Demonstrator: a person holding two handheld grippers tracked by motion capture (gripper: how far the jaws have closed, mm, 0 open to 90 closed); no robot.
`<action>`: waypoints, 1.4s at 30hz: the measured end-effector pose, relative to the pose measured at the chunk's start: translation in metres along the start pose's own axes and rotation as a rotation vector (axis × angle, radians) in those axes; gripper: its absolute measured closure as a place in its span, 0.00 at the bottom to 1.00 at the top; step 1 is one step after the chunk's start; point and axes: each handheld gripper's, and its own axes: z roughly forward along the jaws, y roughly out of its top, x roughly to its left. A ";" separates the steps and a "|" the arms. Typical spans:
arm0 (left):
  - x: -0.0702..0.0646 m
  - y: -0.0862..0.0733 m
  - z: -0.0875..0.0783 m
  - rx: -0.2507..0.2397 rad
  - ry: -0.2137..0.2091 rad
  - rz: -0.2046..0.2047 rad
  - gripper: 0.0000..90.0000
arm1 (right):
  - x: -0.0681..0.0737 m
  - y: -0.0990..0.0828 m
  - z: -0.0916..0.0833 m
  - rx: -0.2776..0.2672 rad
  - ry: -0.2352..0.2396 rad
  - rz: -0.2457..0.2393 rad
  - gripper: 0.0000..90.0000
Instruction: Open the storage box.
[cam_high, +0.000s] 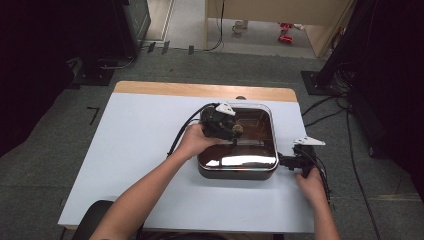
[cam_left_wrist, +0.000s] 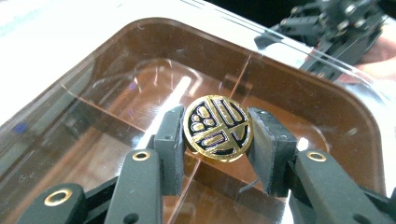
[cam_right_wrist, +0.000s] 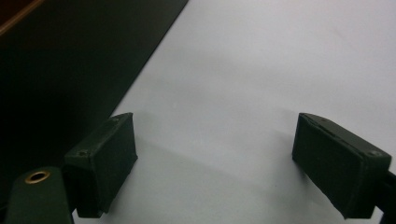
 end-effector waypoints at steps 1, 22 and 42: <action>0.000 0.001 -0.002 -0.004 -0.001 -0.001 0.66 | 0.000 0.000 0.000 -0.001 0.000 -0.001 0.14; 0.025 -0.022 -0.073 -0.019 0.086 -0.070 0.66 | 0.000 0.000 0.000 0.001 -0.001 0.000 0.14; 0.047 -0.068 -0.138 -0.064 0.177 -0.182 0.66 | -0.001 0.000 0.000 0.001 0.002 -0.001 0.14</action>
